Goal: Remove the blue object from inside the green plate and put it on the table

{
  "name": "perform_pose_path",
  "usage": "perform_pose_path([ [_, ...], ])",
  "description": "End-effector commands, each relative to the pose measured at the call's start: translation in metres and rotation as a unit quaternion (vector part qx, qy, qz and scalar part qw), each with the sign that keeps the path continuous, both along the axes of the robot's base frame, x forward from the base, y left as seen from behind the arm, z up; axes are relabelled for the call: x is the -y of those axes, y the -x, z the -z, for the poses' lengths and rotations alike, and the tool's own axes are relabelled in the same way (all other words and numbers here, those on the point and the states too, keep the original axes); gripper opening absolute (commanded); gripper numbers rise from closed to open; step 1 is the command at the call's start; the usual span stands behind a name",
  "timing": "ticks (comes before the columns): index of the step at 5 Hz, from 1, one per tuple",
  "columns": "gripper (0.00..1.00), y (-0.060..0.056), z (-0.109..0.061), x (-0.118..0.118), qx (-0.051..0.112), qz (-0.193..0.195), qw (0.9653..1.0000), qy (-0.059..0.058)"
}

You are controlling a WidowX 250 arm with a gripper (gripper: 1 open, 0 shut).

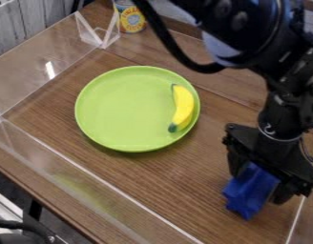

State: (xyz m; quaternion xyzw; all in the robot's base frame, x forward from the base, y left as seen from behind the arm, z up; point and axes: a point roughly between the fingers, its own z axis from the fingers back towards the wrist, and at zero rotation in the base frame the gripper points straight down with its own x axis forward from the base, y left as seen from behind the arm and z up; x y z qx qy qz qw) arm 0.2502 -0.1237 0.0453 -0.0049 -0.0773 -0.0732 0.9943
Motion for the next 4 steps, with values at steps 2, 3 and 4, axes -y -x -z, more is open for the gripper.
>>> perform_pose_path([
  [2, 1.0, -0.0076, 0.0066, -0.0068, 0.008, -0.009, 0.9999, 0.001],
  [3, 0.0, -0.0097, 0.0085, -0.004, 0.007, -0.023, 0.9997, 0.0],
  [4, 0.0, -0.0065, 0.0101, -0.0038, 0.004, -0.028, 0.9996, -0.004],
])
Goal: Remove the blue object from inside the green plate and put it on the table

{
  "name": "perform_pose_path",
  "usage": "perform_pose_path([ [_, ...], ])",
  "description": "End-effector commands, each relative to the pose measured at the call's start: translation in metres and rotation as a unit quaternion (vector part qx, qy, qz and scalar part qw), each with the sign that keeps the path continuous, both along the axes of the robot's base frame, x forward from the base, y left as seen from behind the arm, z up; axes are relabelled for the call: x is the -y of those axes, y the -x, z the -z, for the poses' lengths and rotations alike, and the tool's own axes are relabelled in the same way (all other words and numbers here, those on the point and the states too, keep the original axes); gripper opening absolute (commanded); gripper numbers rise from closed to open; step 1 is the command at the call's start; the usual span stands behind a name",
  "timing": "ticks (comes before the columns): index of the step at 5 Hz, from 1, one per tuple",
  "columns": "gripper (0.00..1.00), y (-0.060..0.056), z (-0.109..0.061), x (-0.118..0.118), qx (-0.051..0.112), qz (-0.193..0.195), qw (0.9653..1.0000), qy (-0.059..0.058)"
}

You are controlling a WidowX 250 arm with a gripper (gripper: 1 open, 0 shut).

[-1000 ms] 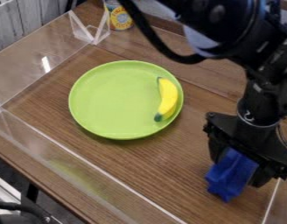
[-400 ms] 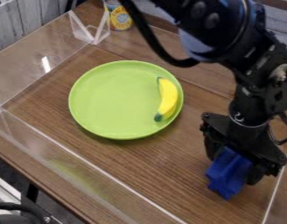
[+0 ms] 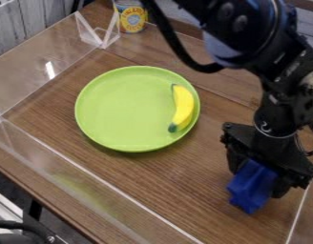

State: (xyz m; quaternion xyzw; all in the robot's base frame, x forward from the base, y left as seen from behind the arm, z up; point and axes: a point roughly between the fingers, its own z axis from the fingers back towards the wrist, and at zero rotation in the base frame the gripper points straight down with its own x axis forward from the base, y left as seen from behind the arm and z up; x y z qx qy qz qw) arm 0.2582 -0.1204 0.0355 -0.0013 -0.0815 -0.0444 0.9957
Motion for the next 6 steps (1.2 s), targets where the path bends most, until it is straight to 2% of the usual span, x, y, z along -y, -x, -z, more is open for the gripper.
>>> perform_pose_path([
  [1, 0.0, 0.005, 0.003, 0.0, -0.003, -0.004, 1.0, -0.007],
  [3, 0.0, 0.008, 0.011, -0.009, -0.009, -0.014, 0.9998, -0.014],
  [5, 0.0, 0.013, 0.007, -0.02, -0.018, -0.022, 0.9993, -0.025],
  [6, 0.0, 0.011, -0.004, -0.013, -0.023, 0.032, 0.9987, -0.032],
])
